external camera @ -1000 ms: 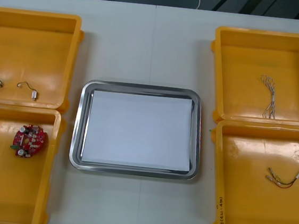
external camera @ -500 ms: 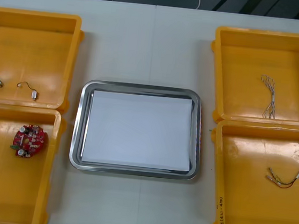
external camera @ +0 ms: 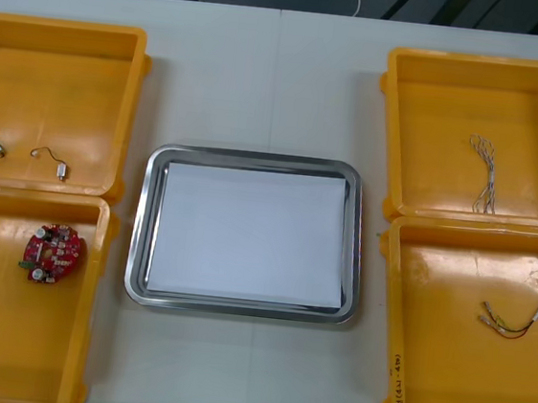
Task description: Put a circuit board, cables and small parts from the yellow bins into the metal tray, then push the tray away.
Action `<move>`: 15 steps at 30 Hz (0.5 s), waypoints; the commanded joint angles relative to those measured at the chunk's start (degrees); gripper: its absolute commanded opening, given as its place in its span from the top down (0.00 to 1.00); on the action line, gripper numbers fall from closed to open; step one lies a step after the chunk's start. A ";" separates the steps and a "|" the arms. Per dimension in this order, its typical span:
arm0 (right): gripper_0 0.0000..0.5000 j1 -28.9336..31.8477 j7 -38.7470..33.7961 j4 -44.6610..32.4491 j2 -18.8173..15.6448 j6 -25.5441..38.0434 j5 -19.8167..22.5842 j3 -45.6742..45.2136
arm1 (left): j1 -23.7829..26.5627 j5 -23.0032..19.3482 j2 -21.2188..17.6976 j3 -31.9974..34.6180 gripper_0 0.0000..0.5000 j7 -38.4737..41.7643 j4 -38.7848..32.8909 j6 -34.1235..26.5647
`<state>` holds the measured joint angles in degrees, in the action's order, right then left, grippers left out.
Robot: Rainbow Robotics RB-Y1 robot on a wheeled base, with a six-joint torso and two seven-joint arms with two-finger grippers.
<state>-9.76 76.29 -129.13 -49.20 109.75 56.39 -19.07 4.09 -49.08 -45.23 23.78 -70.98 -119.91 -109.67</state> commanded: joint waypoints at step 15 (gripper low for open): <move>0.00 0.70 -2.11 -1.65 -1.42 0.25 -0.22 -1.76 | -1.02 -0.23 -2.67 0.39 0.00 -5.84 -1.21 -0.33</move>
<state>-9.76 76.29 -129.13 -49.20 109.75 56.39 -19.07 4.09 -49.08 -45.23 23.78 -70.98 -119.91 -109.67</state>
